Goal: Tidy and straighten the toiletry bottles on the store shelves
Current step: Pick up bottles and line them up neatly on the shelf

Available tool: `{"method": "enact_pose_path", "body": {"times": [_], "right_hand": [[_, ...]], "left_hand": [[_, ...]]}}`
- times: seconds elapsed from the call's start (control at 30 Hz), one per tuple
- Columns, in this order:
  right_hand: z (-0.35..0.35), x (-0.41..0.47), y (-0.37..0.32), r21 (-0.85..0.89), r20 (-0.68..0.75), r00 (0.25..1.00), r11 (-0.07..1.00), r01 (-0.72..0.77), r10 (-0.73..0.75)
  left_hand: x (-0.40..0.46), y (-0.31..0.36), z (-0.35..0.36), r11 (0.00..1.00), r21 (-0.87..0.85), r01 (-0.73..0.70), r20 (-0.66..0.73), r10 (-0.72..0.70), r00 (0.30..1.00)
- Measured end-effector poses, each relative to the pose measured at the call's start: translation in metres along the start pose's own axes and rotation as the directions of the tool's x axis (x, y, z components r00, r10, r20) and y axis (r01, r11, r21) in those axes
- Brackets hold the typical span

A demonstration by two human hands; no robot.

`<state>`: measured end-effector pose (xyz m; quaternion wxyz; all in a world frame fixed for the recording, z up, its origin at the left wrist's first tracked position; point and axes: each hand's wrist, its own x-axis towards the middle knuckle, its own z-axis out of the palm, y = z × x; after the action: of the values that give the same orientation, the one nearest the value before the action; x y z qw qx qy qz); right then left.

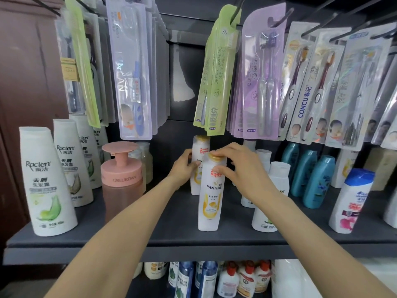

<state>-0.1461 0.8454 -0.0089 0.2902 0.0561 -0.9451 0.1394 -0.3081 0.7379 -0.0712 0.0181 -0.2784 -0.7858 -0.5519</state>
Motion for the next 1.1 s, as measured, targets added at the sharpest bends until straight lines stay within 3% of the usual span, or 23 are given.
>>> {"method": "enact_pose_path", "body": {"times": [0.53, 0.7, 0.83, 0.97, 1.1], "right_hand": [[-0.001, -0.005, -0.005, -0.003, -0.006, 0.999, 0.999, -0.034, 0.034], [0.000, -0.006, -0.005, 0.002, -0.014, 0.999, 0.999, -0.033, 0.033], [0.000, -0.010, -0.007, 0.006, -0.015, 1.000, 1.000, -0.017, 0.017], [-0.004, -0.018, -0.019, 0.029, -0.130, 0.991, 0.999, 0.029, -0.025], [0.002, -0.021, -0.047, 0.189, -0.172, 0.983, 0.978, 0.090, -0.058]], "left_hand": [[-0.004, 0.006, 0.002, 0.988, 0.152, 0.021, -0.121, -0.002, 0.993], [-0.010, 0.004, -0.002, 0.980, 0.192, 0.058, -0.219, -0.015, 0.976], [-0.035, 0.012, -0.010, 0.977, 0.213, 0.018, -0.240, 0.034, 0.970], [-0.080, 0.021, -0.024, 0.970, 0.242, -0.037, -0.228, 0.094, 0.969], [-0.128, 0.029, -0.045, 0.946, 0.317, -0.066, -0.195, 0.133, 0.972]]}}
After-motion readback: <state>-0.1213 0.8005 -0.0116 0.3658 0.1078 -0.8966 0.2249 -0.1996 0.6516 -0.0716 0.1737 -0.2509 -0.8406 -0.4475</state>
